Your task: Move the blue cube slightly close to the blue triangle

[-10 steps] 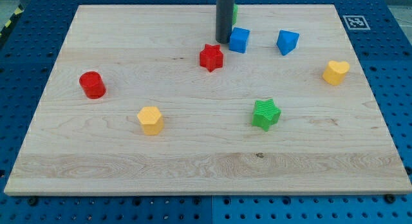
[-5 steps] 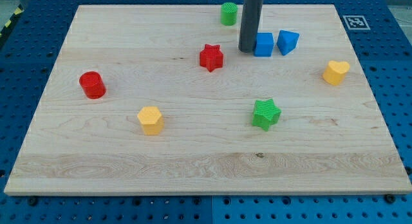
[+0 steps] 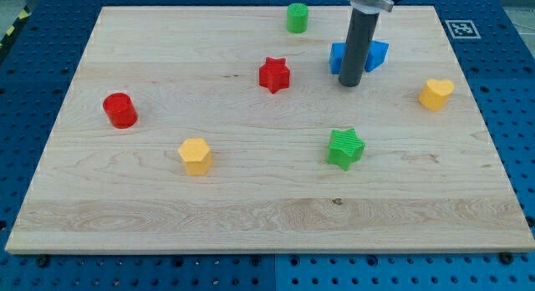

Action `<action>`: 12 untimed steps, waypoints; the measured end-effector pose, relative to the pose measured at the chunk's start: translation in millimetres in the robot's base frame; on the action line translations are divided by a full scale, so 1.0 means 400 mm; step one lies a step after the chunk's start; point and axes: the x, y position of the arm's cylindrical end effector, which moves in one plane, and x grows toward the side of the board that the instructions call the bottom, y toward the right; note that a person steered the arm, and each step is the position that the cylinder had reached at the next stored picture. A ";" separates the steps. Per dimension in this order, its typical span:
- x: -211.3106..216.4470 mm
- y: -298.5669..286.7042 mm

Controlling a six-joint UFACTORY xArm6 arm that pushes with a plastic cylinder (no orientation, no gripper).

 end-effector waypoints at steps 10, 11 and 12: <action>0.017 -0.004; 0.017 -0.088; -0.012 -0.124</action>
